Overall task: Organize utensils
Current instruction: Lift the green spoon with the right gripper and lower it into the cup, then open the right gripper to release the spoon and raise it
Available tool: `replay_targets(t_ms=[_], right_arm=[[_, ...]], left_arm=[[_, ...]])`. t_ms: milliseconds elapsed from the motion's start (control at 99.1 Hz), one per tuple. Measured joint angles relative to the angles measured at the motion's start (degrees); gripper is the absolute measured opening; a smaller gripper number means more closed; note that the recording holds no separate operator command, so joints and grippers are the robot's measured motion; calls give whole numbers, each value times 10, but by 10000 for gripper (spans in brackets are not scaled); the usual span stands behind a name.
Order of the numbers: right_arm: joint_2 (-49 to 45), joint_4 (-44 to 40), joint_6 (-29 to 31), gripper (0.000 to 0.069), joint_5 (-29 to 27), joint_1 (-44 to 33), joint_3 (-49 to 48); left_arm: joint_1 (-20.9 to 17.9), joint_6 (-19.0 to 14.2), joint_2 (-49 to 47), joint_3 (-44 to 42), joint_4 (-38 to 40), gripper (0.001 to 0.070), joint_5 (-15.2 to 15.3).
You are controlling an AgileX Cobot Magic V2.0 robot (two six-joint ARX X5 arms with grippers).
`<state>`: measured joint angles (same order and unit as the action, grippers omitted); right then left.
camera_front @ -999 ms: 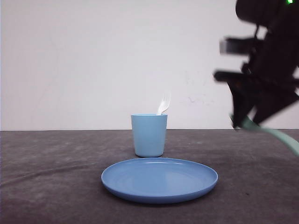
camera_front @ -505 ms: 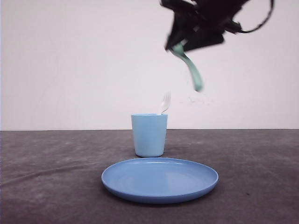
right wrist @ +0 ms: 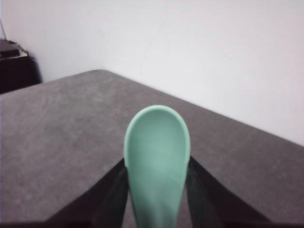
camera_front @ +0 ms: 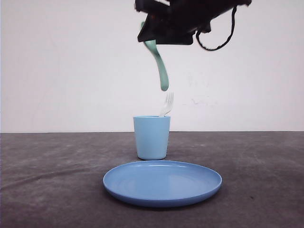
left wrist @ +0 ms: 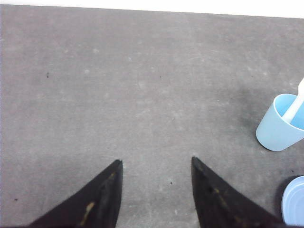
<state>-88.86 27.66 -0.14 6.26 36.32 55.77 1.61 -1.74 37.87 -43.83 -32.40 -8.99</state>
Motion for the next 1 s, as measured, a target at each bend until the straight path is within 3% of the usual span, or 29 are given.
replay_targets(t_ms=[383,999], right_arm=[[-100,-10,-39,183,16,0,77],[-173,-49,-75,183,12,0,78]], left_arm=[[0,0,0,0,0,270,0],[0,-2,0,0,0,270,0]])
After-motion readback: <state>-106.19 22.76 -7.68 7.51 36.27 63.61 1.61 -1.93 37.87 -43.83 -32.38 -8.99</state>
